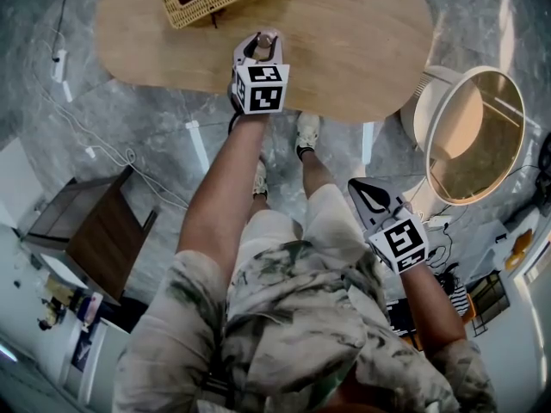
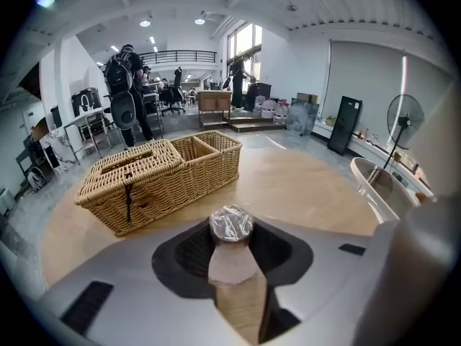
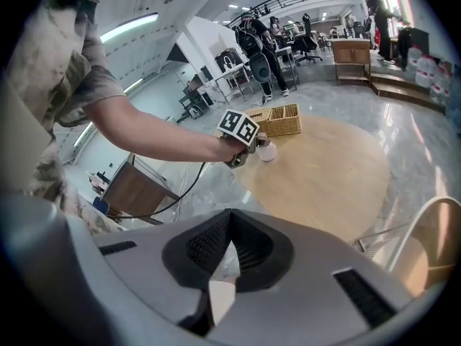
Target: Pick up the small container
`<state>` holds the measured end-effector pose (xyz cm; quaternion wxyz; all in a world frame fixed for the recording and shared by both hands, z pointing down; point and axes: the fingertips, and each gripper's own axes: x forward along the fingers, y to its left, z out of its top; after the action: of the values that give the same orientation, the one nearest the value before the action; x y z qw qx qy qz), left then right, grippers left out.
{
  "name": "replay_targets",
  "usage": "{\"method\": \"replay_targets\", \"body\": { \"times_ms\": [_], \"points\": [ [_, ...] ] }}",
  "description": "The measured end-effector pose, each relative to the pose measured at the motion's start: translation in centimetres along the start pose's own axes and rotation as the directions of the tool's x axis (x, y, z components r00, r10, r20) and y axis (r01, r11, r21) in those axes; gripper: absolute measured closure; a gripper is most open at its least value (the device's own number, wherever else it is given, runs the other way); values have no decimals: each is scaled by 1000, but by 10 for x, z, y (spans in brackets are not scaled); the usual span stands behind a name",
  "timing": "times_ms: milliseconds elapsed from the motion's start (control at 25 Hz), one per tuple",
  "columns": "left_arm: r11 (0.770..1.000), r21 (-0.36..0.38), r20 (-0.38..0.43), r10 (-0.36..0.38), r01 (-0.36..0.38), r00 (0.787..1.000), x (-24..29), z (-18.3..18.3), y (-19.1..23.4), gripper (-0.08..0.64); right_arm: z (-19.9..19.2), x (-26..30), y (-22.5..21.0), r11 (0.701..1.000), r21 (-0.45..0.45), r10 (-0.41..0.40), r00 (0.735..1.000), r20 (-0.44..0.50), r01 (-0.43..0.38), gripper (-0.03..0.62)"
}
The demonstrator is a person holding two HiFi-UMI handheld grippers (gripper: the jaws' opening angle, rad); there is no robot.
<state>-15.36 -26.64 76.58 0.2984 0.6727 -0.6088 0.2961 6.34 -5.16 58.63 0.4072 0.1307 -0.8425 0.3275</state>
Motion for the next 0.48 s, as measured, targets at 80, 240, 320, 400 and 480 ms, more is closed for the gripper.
{"method": "replay_targets", "body": {
  "times_ms": [80,240,320,400,480],
  "points": [
    [1000,-1,-11,-10,10,1000,-1,0,2,407,1,1,0,1000,0,-3,1000,5,3,572],
    [1000,-15,-19,-21,20,1000,-5,0,8,407,3,4,4,1000,3,1,1000,14,-1,572],
    [1000,-12,-14,-24,24,1000,-10,4,10,406,4,5,7,1000,-1,3,1000,16,-3,572],
    [999,-14,-14,-30,30,999,-16,7,12,407,5,5,10,1000,-5,1,1000,16,-1,572],
    [999,-13,-8,-36,36,999,-23,12,13,407,9,5,11,1000,-7,-6,1000,28,6,572]
  ]
}}
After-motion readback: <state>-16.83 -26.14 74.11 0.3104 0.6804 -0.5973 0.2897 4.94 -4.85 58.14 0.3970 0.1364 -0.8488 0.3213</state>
